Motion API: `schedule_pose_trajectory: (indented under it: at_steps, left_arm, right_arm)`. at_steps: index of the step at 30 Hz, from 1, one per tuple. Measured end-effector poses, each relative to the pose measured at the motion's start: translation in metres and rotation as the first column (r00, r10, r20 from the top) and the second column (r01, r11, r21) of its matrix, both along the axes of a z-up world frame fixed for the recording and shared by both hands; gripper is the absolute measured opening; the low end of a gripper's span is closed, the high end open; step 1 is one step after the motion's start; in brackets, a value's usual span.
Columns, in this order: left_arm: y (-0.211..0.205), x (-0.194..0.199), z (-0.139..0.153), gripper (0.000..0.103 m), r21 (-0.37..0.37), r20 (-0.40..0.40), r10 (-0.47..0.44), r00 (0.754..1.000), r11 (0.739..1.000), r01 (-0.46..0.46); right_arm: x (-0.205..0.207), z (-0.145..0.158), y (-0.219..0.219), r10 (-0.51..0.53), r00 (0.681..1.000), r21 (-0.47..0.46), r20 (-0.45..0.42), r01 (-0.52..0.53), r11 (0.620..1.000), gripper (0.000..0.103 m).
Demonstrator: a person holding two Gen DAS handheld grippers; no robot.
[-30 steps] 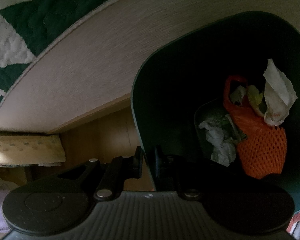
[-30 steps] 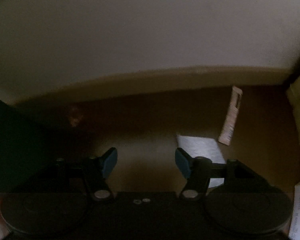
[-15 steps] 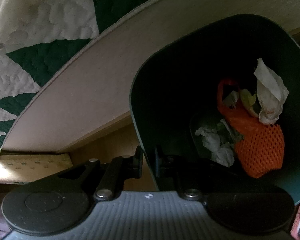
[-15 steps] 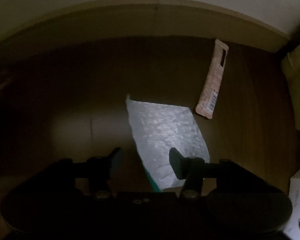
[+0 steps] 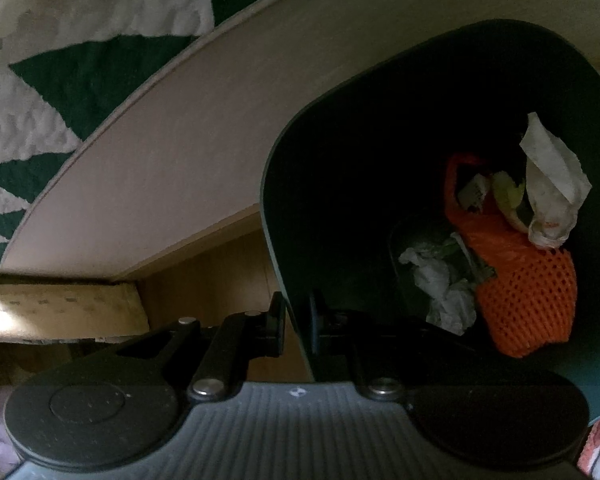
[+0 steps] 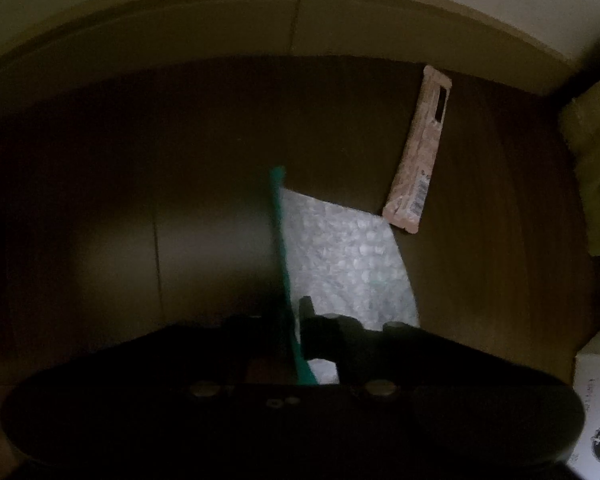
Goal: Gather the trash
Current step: 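Reach the right gripper to the silver bubble mailer and grasp its teal edge, then carry the bubble mailer over the wastebasket and release it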
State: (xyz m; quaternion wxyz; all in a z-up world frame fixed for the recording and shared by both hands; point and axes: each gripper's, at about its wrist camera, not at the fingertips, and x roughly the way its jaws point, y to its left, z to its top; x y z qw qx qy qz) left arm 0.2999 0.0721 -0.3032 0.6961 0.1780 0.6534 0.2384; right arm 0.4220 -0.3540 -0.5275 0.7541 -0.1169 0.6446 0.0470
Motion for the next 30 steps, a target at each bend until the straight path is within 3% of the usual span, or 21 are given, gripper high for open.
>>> schedule_pose_trajectory:
  at_steps: [7, 18, 30]
  left_arm:
    - [0.003, 0.000, 0.004, 0.011, -0.014, 0.008, 0.013, 1.000, 1.000, -0.012]
    - [0.008, -0.003, 0.011, 0.011, -0.037, 0.017, 0.019, 1.000, 0.999, -0.018]
    - [0.006, -0.002, 0.007, 0.011, -0.029, 0.015, 0.014, 1.000, 0.999, -0.013]
  right_arm:
    - [-0.006, 0.033, -0.001, -0.046, 0.998, 0.056, 0.033, 0.044, 0.997, 0.001]
    - [-0.026, 0.111, 0.018, 0.001, 0.998, 0.167, 0.056, -0.010, 0.986, 0.001]
    - [-0.044, 0.201, 0.066, 0.081, 0.995, 0.387, 0.058, -0.097, 0.917, 0.001]
